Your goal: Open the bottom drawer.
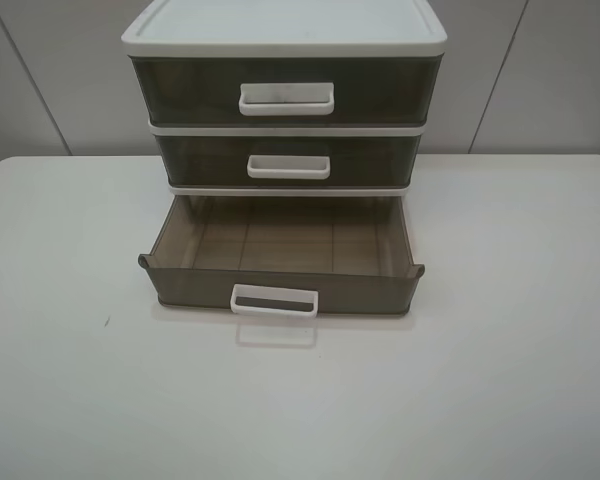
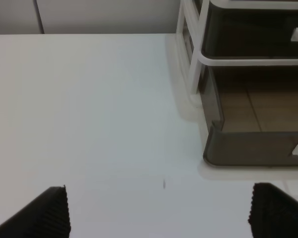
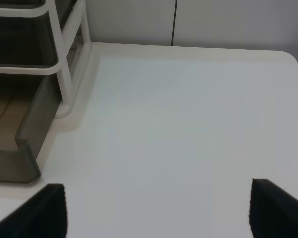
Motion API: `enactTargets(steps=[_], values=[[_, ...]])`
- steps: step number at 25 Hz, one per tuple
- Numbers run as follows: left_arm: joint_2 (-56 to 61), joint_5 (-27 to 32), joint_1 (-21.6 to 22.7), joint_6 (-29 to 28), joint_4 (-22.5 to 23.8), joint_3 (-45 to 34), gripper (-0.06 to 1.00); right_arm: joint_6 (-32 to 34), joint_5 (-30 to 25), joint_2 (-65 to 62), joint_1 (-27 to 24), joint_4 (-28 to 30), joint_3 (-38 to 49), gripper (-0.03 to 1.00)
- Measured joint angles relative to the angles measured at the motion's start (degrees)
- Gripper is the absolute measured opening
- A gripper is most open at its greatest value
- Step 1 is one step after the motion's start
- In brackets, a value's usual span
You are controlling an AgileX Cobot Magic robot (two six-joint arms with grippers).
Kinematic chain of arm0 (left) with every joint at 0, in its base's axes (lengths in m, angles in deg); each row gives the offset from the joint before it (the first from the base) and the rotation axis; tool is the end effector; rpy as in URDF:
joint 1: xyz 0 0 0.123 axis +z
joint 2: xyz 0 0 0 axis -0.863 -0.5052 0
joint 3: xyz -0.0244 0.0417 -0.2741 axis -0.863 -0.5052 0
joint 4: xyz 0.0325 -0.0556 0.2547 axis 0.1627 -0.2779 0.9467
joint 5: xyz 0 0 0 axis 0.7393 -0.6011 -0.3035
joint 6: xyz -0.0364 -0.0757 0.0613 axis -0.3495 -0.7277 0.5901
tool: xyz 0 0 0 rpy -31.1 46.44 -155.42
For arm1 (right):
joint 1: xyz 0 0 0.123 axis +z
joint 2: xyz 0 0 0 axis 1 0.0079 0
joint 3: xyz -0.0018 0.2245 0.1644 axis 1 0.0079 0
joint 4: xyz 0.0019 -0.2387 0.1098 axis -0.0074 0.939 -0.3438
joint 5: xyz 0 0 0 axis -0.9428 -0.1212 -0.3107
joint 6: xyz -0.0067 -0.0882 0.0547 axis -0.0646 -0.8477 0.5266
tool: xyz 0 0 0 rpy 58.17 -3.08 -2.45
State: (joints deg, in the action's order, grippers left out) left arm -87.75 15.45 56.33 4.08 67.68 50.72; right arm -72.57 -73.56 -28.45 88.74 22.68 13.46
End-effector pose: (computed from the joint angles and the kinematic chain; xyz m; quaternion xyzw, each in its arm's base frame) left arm 0.0217 -0.0057 0.2787 0.0257 0.8498 -0.0395 0.5250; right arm 0.0197 -0.0056 0.2828 0.0047 0.8478 -0.0348 0.5292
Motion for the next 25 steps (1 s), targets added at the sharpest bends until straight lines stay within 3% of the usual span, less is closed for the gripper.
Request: enactTargets(steps=[25], values=[[0.00,0.00,0.00,0.00,0.00,0.00,0.74,-0.31,0.00,0.00,-0.11,0.00,0.00,0.73]])
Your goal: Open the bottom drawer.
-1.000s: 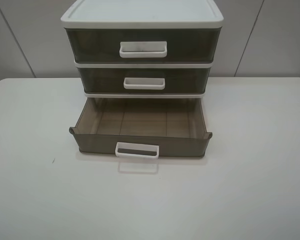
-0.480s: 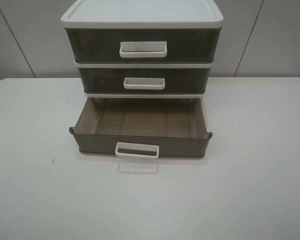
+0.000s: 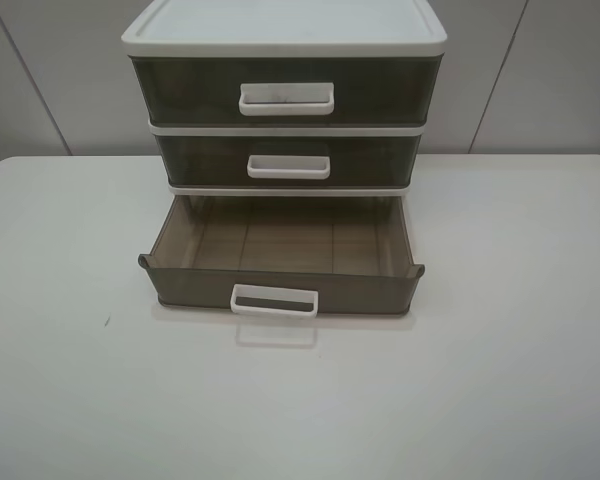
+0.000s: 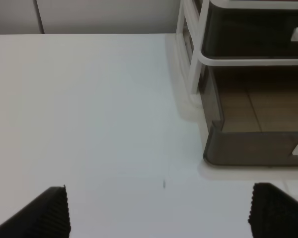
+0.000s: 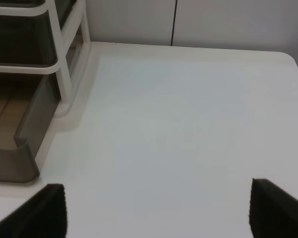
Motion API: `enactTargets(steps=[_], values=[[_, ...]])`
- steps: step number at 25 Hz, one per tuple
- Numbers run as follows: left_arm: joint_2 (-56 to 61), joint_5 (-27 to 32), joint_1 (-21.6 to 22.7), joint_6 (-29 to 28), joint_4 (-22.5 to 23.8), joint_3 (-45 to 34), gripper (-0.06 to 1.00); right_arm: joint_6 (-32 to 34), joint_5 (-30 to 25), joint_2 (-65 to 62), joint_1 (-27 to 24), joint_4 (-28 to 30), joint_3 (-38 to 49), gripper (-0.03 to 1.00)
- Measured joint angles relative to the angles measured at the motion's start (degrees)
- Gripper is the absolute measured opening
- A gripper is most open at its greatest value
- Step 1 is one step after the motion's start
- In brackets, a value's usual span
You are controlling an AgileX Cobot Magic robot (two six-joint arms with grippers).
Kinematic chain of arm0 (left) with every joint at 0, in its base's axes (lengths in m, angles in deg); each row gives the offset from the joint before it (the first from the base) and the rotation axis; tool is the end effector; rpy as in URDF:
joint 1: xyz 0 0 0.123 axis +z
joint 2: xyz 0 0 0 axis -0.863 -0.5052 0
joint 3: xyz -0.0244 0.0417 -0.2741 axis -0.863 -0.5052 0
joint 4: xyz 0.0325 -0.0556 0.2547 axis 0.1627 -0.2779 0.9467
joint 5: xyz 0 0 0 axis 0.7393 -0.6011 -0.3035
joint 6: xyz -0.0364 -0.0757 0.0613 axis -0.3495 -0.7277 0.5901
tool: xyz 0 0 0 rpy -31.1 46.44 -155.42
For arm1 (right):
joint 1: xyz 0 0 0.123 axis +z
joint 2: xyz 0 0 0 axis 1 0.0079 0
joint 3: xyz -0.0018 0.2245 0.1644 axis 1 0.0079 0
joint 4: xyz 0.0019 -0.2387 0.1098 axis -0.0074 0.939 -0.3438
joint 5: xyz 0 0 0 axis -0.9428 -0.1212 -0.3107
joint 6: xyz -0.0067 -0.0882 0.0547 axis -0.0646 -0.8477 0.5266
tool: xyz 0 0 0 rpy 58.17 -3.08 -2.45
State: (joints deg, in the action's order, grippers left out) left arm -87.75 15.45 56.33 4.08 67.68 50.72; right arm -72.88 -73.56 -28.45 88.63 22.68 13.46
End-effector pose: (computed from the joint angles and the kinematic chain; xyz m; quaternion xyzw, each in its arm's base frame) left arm 0.0217 -0.0057 0.2787 0.0257 0.8498 -0.0395 0.5250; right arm 0.0197 -0.0057 0.2828 0.0032 0.8478 -0.0367 0.5291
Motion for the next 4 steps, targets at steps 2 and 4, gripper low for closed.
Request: enactTargets(steps=[2,4], values=[[0.00,0.00,0.00,0.00,0.00,0.00,0.74,0.00,0.00,0.00,0.00,0.00,0.00,0.73],[0.00,0.00,0.00,0.00,0.00,0.00,0.74,0.00,0.00,0.00,0.00,0.00,0.00,0.73]])
